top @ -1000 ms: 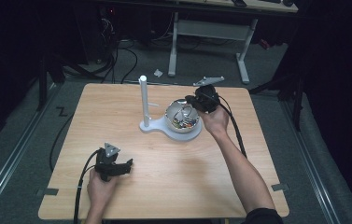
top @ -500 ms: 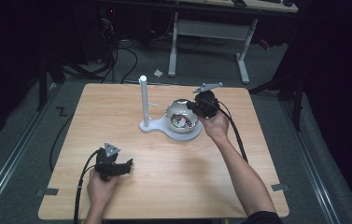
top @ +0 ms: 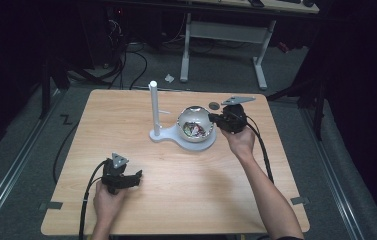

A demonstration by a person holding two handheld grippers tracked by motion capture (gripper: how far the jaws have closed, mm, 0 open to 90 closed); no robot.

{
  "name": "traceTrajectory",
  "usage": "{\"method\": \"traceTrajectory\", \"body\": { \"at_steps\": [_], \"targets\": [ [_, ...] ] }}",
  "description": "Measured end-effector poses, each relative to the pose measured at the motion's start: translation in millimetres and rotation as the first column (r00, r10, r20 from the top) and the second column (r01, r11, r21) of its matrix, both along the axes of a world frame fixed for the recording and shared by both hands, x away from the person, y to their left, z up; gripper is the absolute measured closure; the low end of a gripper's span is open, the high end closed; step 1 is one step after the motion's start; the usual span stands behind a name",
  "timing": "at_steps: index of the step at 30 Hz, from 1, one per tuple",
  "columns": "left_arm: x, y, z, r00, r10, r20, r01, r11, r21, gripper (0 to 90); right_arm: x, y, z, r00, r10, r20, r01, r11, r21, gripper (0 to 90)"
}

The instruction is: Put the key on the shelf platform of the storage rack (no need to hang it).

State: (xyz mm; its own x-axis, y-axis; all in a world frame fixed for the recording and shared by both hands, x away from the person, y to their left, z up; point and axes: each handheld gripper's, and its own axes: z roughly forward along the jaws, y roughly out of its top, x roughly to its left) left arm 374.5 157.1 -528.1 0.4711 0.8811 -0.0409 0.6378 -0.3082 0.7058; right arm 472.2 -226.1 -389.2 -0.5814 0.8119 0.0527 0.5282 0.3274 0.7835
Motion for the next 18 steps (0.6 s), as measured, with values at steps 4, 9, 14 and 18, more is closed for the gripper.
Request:
{"method": "traceTrajectory", "body": {
  "at_steps": [4, 9, 14, 18],
  "targets": [
    [0.0, 0.0, 0.0, 1.0000, 0.000, 0.000, 0.000, 1.0000, 0.000, 18.4, -9.2, -12.2, 5.4, 0.9998, -0.014, 0.014, 0.014, 0.9998, 0.014, 87.8],
    [0.0, 0.0, 0.0, 1.0000, 0.000, 0.000, 0.000, 1.0000, 0.000, 18.4, -19.6, -25.0, 12.1, 0.9987, -0.034, 0.037, 0.033, 0.9985, 0.044, 83.4],
    [0.0, 0.0, 0.0, 1.0000, 0.000, 0.000, 0.000, 1.0000, 0.000, 18.4, -29.1, -37.2, 14.3, 0.9970, -0.060, 0.049, 0.056, 0.9957, 0.073, 77.6],
    [0.0, 0.0, 0.0, 1.0000, 0.000, 0.000, 0.000, 1.0000, 0.000, 18.4, -35.5, -42.6, 19.0, 0.9959, -0.070, 0.057, 0.066, 0.9956, 0.067, 72.2]
  ]
}}
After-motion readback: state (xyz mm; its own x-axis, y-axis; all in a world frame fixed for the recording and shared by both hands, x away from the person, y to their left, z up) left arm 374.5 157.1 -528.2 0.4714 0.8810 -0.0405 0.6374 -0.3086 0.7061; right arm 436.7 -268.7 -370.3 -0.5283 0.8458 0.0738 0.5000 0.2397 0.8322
